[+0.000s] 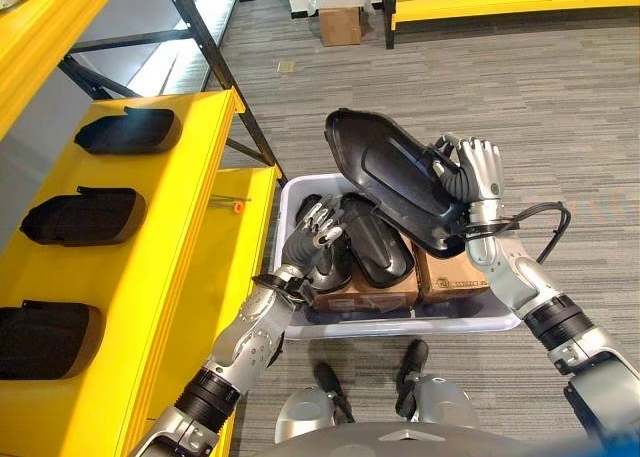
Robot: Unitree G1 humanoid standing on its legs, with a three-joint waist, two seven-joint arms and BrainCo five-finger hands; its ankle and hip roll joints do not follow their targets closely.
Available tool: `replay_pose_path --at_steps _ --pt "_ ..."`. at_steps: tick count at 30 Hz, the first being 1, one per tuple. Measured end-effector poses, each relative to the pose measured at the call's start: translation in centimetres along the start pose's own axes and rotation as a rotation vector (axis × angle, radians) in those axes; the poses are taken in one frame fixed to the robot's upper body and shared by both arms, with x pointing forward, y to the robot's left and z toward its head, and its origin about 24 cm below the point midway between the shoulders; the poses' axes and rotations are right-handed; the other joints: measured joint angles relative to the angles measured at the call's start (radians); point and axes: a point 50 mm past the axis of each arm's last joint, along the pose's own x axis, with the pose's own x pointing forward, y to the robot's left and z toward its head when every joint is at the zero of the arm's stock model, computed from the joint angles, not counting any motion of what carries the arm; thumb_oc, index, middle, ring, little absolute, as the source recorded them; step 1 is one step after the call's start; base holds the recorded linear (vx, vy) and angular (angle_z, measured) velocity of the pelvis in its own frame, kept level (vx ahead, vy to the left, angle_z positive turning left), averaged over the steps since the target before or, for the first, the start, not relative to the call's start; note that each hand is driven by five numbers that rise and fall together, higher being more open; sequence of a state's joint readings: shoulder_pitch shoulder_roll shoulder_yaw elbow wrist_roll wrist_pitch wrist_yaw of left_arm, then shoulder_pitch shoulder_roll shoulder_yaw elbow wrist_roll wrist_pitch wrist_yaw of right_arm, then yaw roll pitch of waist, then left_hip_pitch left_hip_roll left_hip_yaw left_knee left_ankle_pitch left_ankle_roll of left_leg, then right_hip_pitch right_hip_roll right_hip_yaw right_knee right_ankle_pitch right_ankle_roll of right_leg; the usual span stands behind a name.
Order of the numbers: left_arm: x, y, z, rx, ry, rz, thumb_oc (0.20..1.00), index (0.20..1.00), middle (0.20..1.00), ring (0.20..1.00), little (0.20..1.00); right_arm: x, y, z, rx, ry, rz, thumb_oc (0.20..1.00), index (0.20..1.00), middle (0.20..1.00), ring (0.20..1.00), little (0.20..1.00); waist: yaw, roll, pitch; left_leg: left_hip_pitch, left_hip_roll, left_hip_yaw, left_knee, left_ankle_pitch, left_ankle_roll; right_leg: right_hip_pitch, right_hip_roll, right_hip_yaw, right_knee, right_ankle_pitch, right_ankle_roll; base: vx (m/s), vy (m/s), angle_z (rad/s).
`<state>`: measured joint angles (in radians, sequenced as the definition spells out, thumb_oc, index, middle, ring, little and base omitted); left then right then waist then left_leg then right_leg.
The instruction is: Move parts from the plastic box to the shelf.
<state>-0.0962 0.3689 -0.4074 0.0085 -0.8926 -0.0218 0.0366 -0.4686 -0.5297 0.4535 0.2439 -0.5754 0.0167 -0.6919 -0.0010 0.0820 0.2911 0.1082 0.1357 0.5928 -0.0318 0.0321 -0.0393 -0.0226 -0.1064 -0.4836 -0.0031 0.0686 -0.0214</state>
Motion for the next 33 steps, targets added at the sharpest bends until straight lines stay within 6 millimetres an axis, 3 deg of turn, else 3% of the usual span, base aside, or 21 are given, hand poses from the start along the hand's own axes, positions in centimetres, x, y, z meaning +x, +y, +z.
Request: replay_pose_path --at_steps 7,14,22,33 --pt "0.1 -1.3 -0.4 -0.127 0.054 -0.038 1.0 1.0 1.0 1.0 1.0 0.0 -0.5 0.2 0.012 -0.007 -0.103 0.2 0.2 0.2 0.2 0.2 0.004 0.0 0.0 -0.017 0.0 -0.001 0.0 -0.001 0.0 -0.015 0.0 -0.003 -0.003 0.0 0.001 -0.03 0.001 0.0" --pt "0.5 -2.9 -0.3 -0.239 -0.071 0.005 1.0 1.0 1.0 1.0 1.0 -0.5 0.4 2.1 0.214 0.063 -0.157 0.2 0.2 0.2 0.2 0.2 -0.018 0.006 0.011 -0.023 -0.003 0.005 -0.003 -0.003 0.001 -0.021 0.002 0.001 -0.017 0.004 0.005 -0.01 0.007 -0.03" --pt "0.9 -4.5 1.2 -0.182 -0.152 -0.098 1.0 1.0 1.0 1.0 1.0 0.2 0.6 3.3 0.299 0.075 -0.11 0.2 0.2 0.2 0.2 0.2 -0.009 0.008 0.015 -0.012 -0.005 0.006 -0.002 -0.012 0.002 -0.001 0.004 0.0 -0.033 0.008 0.01 0.02 0.002 0.02" --pt "1.1 -4.9 0.7 -0.223 -0.097 -0.114 1.0 1.0 1.0 1.0 1.0 0.5 0.8 3.4 0.267 0.093 -0.083 0.2 0.2 0.2 0.2 0.2 -0.011 0.008 0.015 -0.007 -0.007 0.008 -0.003 -0.015 0.004 0.001 0.003 0.003 -0.033 0.008 0.01 0.02 0.008 -0.01"
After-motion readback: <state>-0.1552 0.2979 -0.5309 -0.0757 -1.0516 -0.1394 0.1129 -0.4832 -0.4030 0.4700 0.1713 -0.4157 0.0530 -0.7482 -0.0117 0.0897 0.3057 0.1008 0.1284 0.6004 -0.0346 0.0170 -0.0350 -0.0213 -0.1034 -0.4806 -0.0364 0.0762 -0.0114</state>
